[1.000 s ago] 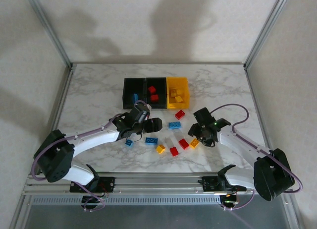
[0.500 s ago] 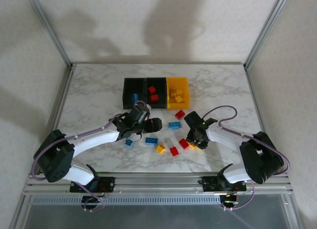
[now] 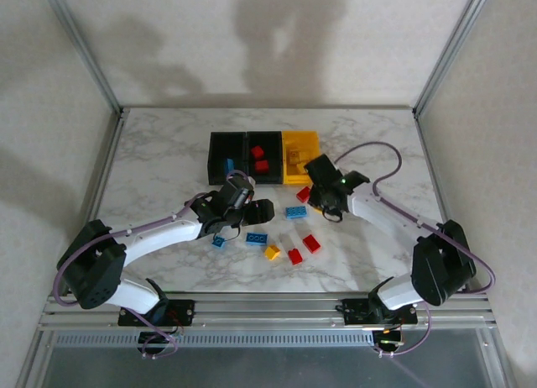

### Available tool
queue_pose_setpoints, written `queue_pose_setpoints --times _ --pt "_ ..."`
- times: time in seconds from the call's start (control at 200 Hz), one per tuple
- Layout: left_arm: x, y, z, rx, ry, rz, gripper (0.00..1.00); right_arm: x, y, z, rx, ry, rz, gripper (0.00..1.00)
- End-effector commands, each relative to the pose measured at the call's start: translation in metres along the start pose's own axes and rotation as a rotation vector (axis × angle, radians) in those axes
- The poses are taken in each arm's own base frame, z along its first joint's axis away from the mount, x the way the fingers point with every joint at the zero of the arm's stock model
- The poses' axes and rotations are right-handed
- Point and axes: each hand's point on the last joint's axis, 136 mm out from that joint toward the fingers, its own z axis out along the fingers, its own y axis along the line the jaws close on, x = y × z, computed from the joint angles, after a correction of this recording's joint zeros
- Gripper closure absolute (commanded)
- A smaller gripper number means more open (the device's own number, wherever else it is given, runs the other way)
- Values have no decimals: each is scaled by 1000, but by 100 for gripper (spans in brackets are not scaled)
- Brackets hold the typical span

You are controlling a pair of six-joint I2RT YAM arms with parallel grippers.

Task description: Sort the legos into containers by color

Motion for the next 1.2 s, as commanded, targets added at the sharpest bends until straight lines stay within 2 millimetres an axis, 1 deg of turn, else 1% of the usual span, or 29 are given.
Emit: queue_pose_setpoints --times 0.0,0.095,0.2,0.28,0.426,0.516,0.641,0.711,0.831,0.996,1.197 --pt "-4 2 -9 -21 -30 -5 26 -36 13 -3 28 -70 -81 65" --pt "-4 4 -13 -28 -37 -5 26 -66 35 -2 -3 -111 -98 65" --pt "-5 6 -16 -33 -44 -10 26 -91 56 10 -32 -126 -113 65" --pt "-5 6 -18 -31 -52 -16 26 -105 67 23 -52 -131 -116 65" --pt "-5 8 -21 -39 -58 -19 26 -119 85 47 -96 -97 -116 65" --pt "-6 10 -22 -46 -63 -20 26 -123 92 61 -113 -90 -121 64" --pt "-7 10 -22 -51 -65 -19 26 -118 105 78 -148 -49 -137 64" --pt "-8 9 -23 -51 -67 -17 26 -116 108 85 -153 -41 -140 64" --pt "-8 9 -22 -52 -67 -17 26 -113 108 95 -155 -27 -141 63" --pt "-7 9 -21 -53 -62 -15 26 -103 107 108 -154 7 -151 63" --pt "-7 10 -20 -57 -59 -15 26 -99 108 114 -164 18 -148 61"
